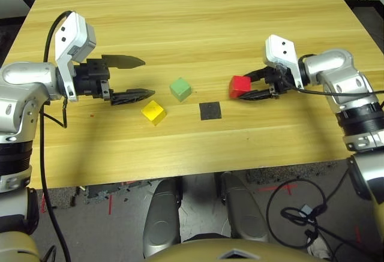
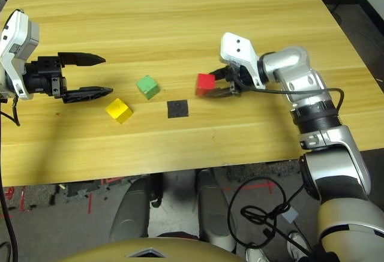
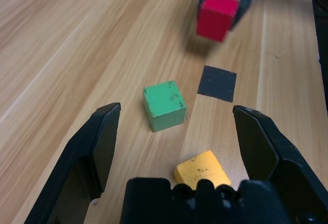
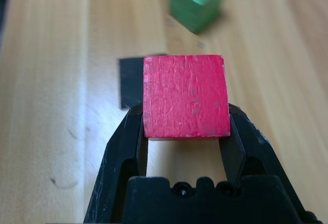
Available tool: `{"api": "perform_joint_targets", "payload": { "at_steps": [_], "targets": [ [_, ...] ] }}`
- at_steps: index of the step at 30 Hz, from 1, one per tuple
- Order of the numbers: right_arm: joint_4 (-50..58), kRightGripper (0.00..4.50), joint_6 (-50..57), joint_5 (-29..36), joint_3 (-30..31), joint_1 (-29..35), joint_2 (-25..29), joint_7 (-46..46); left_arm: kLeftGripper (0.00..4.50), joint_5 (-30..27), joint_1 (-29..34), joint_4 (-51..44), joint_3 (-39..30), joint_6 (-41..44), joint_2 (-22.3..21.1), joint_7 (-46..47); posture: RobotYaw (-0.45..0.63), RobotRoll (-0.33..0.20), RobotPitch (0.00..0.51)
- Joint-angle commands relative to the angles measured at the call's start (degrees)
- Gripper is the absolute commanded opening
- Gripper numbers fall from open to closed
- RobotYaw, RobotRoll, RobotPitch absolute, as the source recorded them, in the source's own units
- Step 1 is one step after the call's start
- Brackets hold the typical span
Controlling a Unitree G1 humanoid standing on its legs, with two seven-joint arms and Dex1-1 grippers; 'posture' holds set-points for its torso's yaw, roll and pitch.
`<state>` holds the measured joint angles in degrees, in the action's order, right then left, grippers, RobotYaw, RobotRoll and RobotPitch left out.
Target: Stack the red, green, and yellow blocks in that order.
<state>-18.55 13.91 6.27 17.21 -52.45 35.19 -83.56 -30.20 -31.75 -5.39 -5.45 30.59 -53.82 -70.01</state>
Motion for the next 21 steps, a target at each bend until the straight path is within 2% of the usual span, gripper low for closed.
{"api": "perform_joint_targets", "payload": {
  "at_steps": [1, 11, 21],
  "targets": [
    [-2.2, 2.06, -3.7, -2.6, 3.4, -1.0, -1.8, -1.4, 4.50, -0.2, -0.7, -0.9, -0.1, 1.1, -0.1, 0.7, 0.28, -0.042, 0.248],
    [-6.5, 2.06, -7.8, -7.8, 7.2, -1.7, -6.6, 0.8, 4.50, -0.9, -0.7, -3.4, -0.3, 3.2, 0.3, 3.3, 0.33, -0.040, 0.255],
    [-2.1, 2.06, -3.0, -8.8, 6.8, 0.4, -7.0, 3.4, 4.50, -1.7, -0.5, -3.5, -1.2, 4.1, -0.2, 4.7, 0.33, -0.039, 0.262]
  ]
}}
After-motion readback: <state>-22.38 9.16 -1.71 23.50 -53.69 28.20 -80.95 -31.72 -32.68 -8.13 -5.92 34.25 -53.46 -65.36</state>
